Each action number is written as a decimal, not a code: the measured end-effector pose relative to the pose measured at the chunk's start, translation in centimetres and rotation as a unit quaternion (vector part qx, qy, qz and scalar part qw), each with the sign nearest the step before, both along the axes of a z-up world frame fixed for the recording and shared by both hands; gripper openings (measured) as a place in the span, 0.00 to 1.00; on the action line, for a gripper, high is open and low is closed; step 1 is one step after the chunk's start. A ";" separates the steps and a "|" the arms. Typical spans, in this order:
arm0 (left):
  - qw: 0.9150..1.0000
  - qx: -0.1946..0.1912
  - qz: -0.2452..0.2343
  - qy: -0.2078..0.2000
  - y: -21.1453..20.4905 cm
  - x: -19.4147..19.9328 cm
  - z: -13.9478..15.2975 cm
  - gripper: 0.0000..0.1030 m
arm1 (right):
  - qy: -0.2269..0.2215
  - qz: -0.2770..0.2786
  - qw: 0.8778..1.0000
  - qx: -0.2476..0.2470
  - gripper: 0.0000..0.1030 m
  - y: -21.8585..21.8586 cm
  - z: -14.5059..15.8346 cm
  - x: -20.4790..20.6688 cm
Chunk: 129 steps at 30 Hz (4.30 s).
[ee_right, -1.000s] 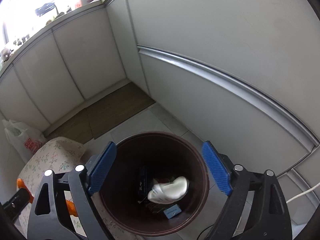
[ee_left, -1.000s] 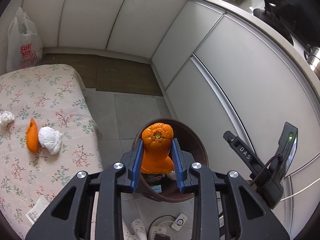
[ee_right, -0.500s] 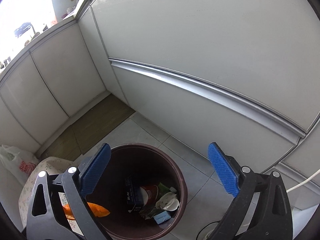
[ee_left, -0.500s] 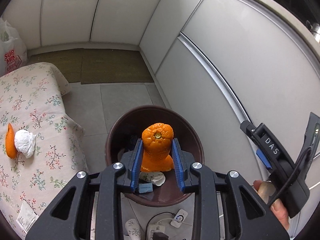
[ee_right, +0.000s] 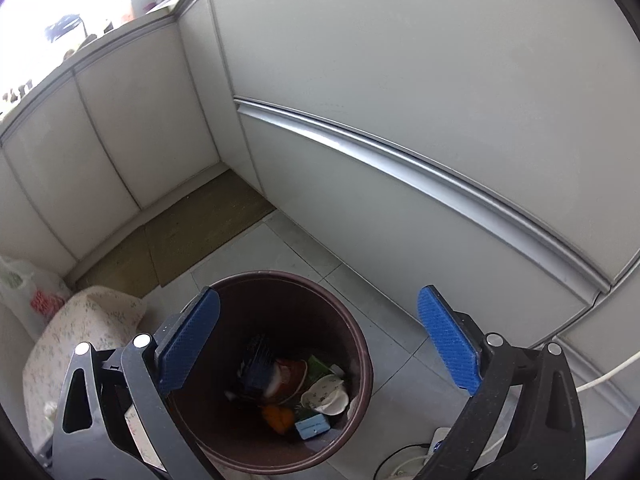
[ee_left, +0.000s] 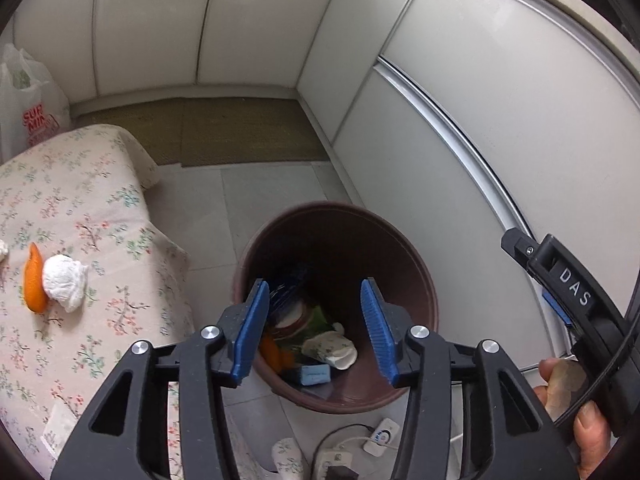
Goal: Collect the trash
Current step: 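Carry the orange peel over the brown bin and open the left tool, then move both tools back over the table toward the tissues, then grasp a white tissue with the left tool while the right tool grasps the white tissue ball, then carry both tissues over the brown bin and open both tools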
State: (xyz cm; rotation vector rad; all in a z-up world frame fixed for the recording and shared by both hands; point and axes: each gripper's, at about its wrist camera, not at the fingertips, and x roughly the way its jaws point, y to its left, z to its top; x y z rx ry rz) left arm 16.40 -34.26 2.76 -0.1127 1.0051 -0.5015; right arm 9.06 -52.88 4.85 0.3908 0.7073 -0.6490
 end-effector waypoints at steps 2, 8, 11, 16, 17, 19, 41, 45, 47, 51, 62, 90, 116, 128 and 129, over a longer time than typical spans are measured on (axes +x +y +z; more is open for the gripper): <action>1.000 0.003 0.014 -0.003 1.0 0.1 0.0 0.53 | 0.003 0.013 1.000 -0.006 0.93 0.8 0.0 0.3; 0.999 0.007 0.054 0.003 5.1 0.9 -0.5 0.55 | 0.008 0.051 0.998 -0.021 0.93 3.7 0.0 1.4; 0.997 0.007 0.072 0.006 7.1 1.3 -0.8 0.55 | 0.005 0.072 0.997 -0.032 0.93 5.4 0.2 2.0; 0.995 0.001 0.099 0.010 10.7 2.2 -1.4 0.55 | 0.017 0.114 0.991 -0.070 0.93 9.3 0.2 3.5; 0.994 0.000 0.104 0.011 11.3 2.4 -1.5 0.55 | 0.022 0.122 0.989 -0.077 0.93 10.2 0.2 3.8; 0.993 -0.002 0.116 0.015 12.8 2.8 -1.8 0.55 | 0.034 0.143 0.985 -0.094 0.93 12.2 -0.1 4.7; 0.945 0.032 0.319 0.067 34.0 10.3 -9.5 0.56 | 0.086 0.311 0.920 -0.220 0.93 31.2 -4.4 11.8; 0.933 0.038 0.350 0.069 37.1 11.8 -10.6 0.56 | 0.104 0.339 0.901 -0.250 0.93 33.7 -5.9 12.6; 0.930 0.036 0.360 0.071 38.1 12.5 -11.2 0.56 | 0.115 0.346 0.895 -0.257 0.93 34.3 -6.6 12.9; 0.931 0.035 0.355 0.073 38.7 13.4 -12.1 0.56 | 0.132 0.352 0.892 -0.251 0.93 34.6 -7.8 13.6; 0.956 0.059 0.283 0.041 37.1 13.3 -12.9 0.24 | 0.151 0.380 0.882 -0.234 0.93 35.3 -10.1 14.9; 0.966 -0.033 0.252 0.051 43.8 -1.3 -7.0 0.22 | 0.147 0.512 0.844 -0.063 0.29 38.2 -14.9 15.5; 0.972 -0.001 0.234 -0.017 40.7 -3.1 -3.7 0.22 | 0.008 0.442 0.892 -0.094 0.25 34.3 -4.2 10.2; 0.979 -0.008 0.200 -0.051 34.7 -5.5 -1.2 0.22 | -0.060 0.365 0.924 -0.099 0.26 25.3 1.6 5.6; 0.979 -0.008 0.196 -0.050 34.2 -5.5 -1.0 0.22 | -0.063 0.357 0.927 -0.098 0.26 24.6 1.9 5.3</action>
